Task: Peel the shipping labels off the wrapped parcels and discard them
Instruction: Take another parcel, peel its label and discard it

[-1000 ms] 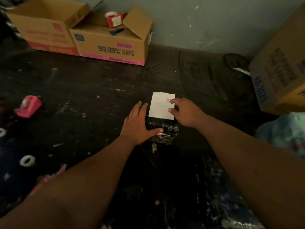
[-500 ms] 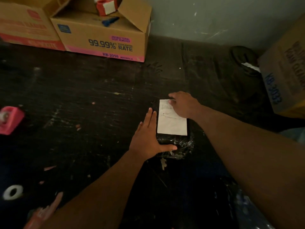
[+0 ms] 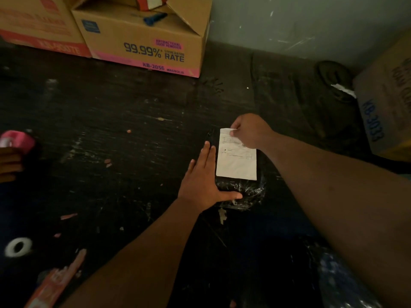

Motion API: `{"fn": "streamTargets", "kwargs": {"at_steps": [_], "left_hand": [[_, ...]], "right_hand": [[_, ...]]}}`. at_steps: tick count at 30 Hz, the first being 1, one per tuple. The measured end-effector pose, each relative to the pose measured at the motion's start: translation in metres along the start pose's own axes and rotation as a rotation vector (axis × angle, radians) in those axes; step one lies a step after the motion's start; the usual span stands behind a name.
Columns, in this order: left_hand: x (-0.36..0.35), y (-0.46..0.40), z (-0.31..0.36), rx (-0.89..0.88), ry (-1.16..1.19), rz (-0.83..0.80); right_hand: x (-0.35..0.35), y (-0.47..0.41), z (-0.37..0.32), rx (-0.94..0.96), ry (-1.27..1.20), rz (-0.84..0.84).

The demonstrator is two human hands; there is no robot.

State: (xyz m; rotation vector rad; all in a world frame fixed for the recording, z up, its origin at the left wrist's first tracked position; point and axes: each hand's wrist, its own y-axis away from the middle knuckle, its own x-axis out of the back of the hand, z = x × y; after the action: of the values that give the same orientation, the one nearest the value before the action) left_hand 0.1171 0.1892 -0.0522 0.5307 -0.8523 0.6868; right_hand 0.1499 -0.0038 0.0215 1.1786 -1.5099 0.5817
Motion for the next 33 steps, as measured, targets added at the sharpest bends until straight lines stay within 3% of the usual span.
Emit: {"fn": "streamTargets", "kwargs": {"at_steps": [11, 15, 19, 27, 33], "left_hand": [[0.005, -0.001, 0.005, 0.008, -0.056, -0.027], [0.009, -0.001, 0.008, 0.003, -0.083, -0.034], [0.011, 0.001, 0.009, 0.026, -0.135, -0.059], [0.009, 0.002, 0.014, 0.062, -0.117, -0.064], [0.011, 0.000, 0.015, 0.062, -0.153, -0.061]], "right_hand": [[0.000, 0.010, 0.006, 0.135, 0.135, 0.129], [0.001, 0.009, 0.004, 0.034, 0.091, 0.041], [0.000, 0.011, -0.004, 0.004, 0.135, 0.082], [0.012, 0.033, 0.001, 0.234, 0.083, 0.159], [0.019, 0.048, -0.002, 0.288, 0.105, 0.150]]}}
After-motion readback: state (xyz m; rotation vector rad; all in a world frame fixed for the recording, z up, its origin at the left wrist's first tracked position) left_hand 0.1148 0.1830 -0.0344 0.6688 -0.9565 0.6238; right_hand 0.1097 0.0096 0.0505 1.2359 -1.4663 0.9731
